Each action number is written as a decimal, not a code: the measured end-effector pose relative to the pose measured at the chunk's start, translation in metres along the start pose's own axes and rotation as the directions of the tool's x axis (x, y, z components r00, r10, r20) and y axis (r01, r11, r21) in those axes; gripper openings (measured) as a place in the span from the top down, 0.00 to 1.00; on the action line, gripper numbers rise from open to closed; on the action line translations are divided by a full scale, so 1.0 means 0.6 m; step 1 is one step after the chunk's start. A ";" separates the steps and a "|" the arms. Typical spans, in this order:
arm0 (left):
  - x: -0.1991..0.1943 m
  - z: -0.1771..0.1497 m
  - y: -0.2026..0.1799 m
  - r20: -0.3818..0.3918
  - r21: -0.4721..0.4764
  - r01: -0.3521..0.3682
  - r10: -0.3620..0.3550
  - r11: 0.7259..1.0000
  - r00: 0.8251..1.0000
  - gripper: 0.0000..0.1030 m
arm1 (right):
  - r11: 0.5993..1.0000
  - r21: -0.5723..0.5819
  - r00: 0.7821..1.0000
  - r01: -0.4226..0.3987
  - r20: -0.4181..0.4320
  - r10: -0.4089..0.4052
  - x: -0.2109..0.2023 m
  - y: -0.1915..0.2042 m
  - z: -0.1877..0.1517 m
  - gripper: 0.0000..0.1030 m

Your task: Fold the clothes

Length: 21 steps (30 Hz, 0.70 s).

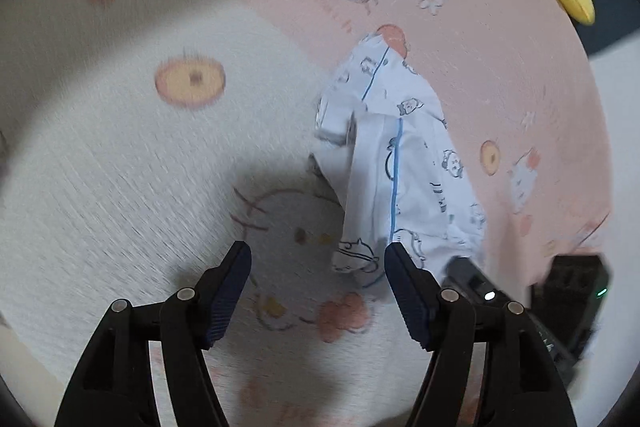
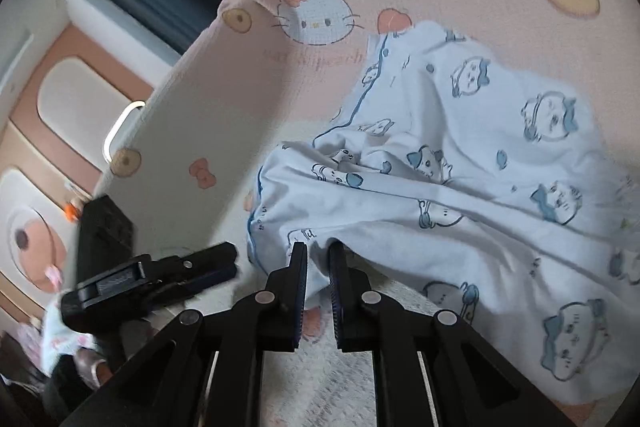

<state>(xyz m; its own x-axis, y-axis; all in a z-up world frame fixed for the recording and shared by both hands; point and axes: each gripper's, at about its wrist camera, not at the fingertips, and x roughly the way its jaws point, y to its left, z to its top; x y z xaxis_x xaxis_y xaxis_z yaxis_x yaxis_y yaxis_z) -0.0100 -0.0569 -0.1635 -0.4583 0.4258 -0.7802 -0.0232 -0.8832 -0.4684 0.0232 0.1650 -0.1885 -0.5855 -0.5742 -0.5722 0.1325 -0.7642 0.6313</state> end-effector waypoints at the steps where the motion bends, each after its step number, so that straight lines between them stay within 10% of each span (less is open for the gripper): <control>1: -0.004 0.000 -0.008 0.011 0.025 -0.013 0.013 1.000 1.000 0.35 | 1.000 -0.010 1.000 0.017 -0.003 -0.017 -0.003 0.001 -0.001 0.91; 7: -0.018 -0.010 -0.049 0.036 0.117 -0.051 0.047 0.992 0.998 0.35 | 0.989 0.033 0.988 0.145 -0.054 -0.143 -0.021 -0.018 -0.011 0.61; 21: -0.010 -0.052 -0.142 0.070 0.376 -0.128 0.110 0.918 0.991 0.35 | 0.939 0.064 0.937 0.337 0.073 -0.341 -0.158 -0.039 -0.019 0.45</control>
<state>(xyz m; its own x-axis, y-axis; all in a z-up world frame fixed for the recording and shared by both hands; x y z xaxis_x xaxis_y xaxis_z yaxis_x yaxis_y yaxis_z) 0.0226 0.0218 -0.1321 -0.5193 0.3114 -0.7958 -0.2967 -0.9390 -0.1739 0.0847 0.2341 -0.1548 -0.6523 -0.2559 -0.7134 -0.1239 -0.8926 0.4335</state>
